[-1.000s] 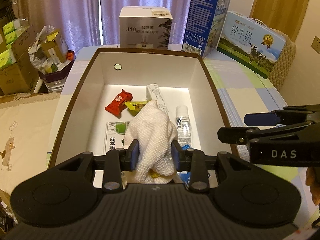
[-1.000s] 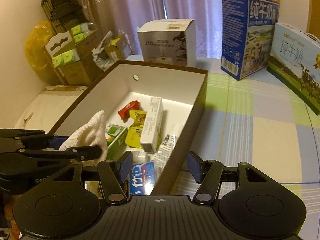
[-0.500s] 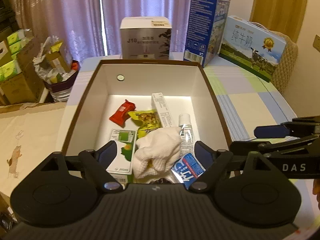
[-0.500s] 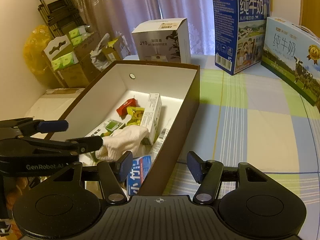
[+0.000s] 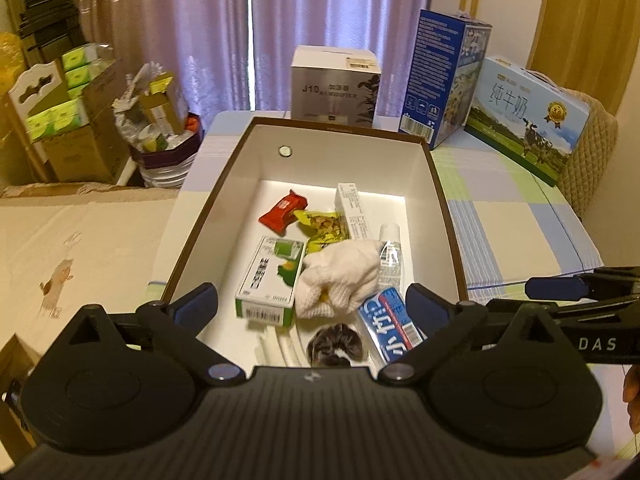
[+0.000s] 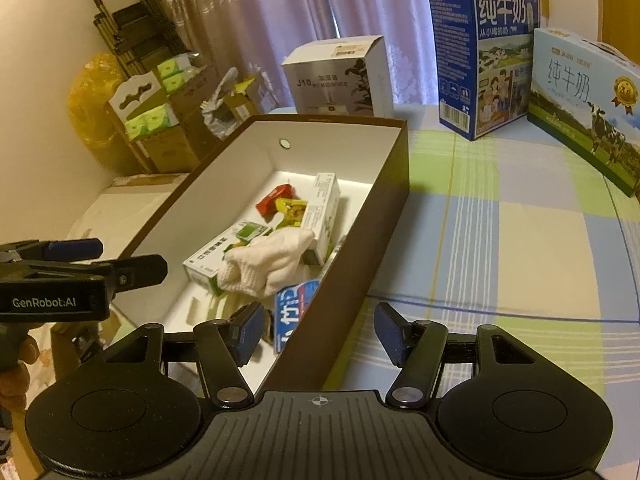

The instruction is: Organize objects

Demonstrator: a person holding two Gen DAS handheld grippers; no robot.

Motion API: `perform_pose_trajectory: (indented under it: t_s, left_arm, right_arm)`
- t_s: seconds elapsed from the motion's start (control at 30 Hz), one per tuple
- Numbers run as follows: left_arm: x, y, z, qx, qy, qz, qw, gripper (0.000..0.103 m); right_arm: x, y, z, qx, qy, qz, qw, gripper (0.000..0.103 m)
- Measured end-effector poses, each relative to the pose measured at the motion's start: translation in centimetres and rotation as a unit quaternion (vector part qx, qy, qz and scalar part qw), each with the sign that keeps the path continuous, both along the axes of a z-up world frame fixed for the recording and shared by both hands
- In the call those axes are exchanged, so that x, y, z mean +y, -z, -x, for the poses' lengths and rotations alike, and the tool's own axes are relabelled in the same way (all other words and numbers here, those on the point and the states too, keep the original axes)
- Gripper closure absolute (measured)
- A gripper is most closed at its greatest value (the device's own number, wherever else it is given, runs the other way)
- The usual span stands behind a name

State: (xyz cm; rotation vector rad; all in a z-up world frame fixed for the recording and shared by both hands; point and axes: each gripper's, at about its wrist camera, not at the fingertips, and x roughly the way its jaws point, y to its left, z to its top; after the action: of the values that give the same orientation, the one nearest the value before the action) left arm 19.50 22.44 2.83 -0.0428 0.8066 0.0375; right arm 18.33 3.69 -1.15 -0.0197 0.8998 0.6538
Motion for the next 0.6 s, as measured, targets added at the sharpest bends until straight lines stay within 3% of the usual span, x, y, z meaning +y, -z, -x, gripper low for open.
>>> perform_pose_trajectory:
  t_s: [0.3, 0.6]
  left_arm:
    - [-2.0, -0.6, 3.9, 0.003, -0.022, -0.006, 0.9997, 0.001]
    - [-6.9, -0.4, 6.9, 0.011, -0.017, -0.014, 0.9997, 0.001]
  right_arm:
    - [-2.5, -1.0, 2.4, 0.004, -0.016, -0.012, 1.0, 0.041]
    - [-7.5, -1.1, 5.0, 0.01, -0.013, -0.003, 1.0, 0.036]
